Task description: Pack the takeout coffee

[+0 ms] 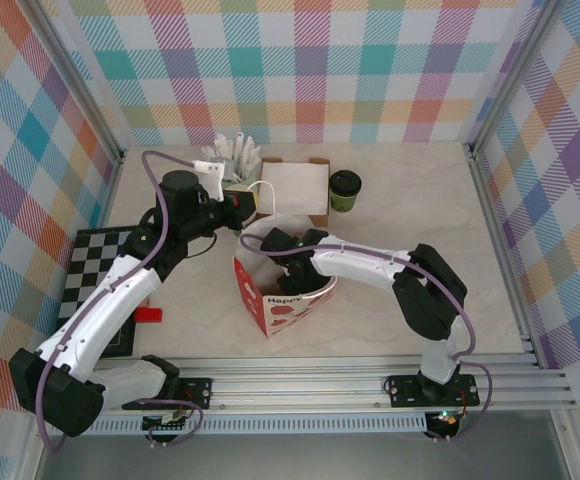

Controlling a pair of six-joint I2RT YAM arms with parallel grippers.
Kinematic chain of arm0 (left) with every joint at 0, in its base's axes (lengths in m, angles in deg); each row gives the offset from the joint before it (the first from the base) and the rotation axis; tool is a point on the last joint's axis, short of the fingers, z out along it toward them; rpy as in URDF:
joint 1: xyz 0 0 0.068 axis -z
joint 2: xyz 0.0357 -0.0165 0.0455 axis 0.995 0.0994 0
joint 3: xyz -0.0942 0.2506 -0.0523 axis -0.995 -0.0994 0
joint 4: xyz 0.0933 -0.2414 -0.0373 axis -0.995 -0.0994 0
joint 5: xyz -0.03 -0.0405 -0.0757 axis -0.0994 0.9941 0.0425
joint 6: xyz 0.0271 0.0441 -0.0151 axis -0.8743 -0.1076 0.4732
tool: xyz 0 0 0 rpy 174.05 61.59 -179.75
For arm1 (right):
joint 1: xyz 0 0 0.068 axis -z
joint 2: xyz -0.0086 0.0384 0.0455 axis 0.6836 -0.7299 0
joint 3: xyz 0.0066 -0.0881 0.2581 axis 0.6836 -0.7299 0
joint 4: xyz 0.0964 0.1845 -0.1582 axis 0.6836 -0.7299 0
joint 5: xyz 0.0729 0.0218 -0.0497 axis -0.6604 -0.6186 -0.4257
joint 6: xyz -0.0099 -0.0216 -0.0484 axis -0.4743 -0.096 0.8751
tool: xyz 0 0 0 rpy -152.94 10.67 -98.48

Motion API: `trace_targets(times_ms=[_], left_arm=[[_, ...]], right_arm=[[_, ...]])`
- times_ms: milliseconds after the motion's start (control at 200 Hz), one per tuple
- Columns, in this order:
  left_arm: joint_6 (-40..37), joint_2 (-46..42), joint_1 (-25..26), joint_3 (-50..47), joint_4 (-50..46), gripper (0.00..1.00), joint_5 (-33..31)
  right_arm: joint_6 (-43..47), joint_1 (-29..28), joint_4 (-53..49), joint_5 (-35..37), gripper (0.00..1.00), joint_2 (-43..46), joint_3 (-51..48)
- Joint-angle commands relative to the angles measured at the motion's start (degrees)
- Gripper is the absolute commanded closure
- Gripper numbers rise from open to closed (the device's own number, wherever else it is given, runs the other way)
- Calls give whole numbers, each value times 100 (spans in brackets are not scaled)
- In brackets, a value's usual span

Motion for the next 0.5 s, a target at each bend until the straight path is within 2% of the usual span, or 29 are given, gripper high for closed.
trace_targets(times_ms=[0,160,330,495], left_arm=[[-99,-75,-58,125,-38,100,48],[-133,-102,-58,136,-116,100,-93],[-138,-142,-58,195,-212,100,-99],[-137,-227,-60,188,-435,100,-409]], right_arm=[[-30,36,162,-137,69,340,-228],[-244,28,288,-215,53,480,139],[-379,27,63,-75,45,710,492],[-327,36,-36,22,34,1129,548]])
